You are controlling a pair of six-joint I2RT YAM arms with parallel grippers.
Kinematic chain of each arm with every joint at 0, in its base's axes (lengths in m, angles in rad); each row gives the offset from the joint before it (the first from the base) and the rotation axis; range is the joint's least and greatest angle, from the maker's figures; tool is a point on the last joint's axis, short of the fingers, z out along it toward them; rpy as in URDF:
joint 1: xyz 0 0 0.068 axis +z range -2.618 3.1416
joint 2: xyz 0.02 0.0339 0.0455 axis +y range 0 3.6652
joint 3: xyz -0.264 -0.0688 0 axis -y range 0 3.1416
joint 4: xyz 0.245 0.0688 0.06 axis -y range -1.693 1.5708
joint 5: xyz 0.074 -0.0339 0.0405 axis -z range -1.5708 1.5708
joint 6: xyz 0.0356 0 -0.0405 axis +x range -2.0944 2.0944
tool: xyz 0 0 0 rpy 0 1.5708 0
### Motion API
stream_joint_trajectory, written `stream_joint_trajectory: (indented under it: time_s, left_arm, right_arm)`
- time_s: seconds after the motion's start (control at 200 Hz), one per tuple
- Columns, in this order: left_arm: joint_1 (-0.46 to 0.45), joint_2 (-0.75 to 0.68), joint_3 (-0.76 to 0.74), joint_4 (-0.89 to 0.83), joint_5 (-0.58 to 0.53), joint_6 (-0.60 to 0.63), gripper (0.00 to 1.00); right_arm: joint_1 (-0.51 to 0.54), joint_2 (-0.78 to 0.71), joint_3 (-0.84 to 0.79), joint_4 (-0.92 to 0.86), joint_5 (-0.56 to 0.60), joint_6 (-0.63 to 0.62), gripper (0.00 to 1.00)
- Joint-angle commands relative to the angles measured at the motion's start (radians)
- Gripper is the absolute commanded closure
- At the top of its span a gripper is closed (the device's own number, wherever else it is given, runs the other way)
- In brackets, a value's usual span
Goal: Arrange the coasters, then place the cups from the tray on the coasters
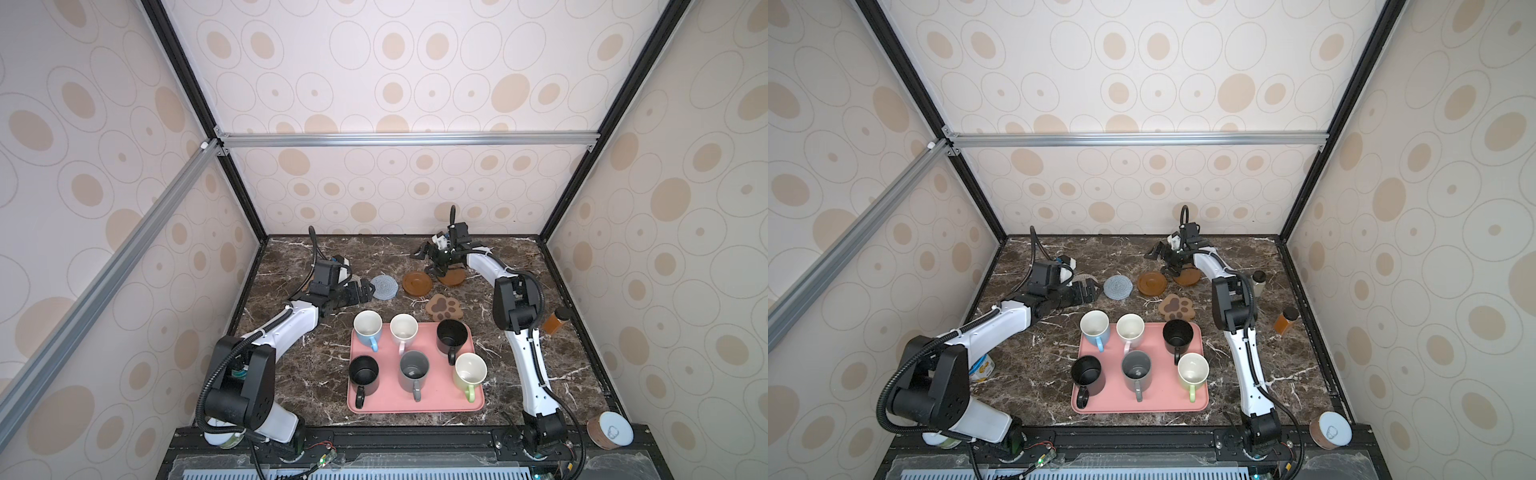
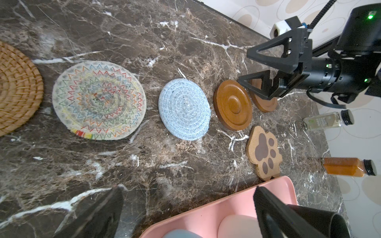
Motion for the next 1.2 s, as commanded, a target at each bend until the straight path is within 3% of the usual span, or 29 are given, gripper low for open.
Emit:
stream_joint_trajectory:
  time_s: [0.0,0.905,1.191]
  left_arm:
    - [0.004,-0.020,-0.001,0.002,0.000,0.000,0.00]
    - [0.003,-0.025,-0.008,0.004,0.003,-0.003,0.00]
    - [0.003,-0.020,-0.001,0.001,0.005,0.001,0.00]
  right_arm:
    - [0.014,0.046,0.016,-0.023,-0.029,-0.002,0.01]
    - [0.030,-0.018,-0.051,-0.134,-0.020,-0.145,0.01]
    - [0.029,-0.105,-0.087,-0.136,0.052,-0.160,0.01]
